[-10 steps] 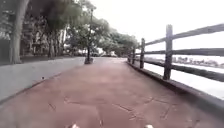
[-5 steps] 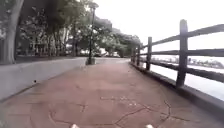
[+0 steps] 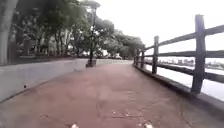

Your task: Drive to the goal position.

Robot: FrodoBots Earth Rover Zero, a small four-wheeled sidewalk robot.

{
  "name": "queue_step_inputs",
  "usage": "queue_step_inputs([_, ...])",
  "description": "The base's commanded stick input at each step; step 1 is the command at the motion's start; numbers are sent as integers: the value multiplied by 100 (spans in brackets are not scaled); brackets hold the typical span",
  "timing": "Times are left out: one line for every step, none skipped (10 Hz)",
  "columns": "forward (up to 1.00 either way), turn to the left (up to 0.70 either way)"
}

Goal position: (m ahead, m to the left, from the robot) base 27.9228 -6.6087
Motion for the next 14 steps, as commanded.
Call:
queue_step_inputs([85,-34])
queue_step_inputs([85,-28])
queue_step_inputs([85,-13])
queue_step_inputs([85,0])
queue_step_inputs([85,0])
queue_step_inputs([85,0])
queue_step_inputs([85,0])
queue_step_inputs([85,0])
queue_step_inputs([85,0])
queue_step_inputs([85,0])
queue_step_inputs([85,0])
queue_step_inputs([85,0])
queue_step_inputs([85,0])
queue_step_inputs([85,0])
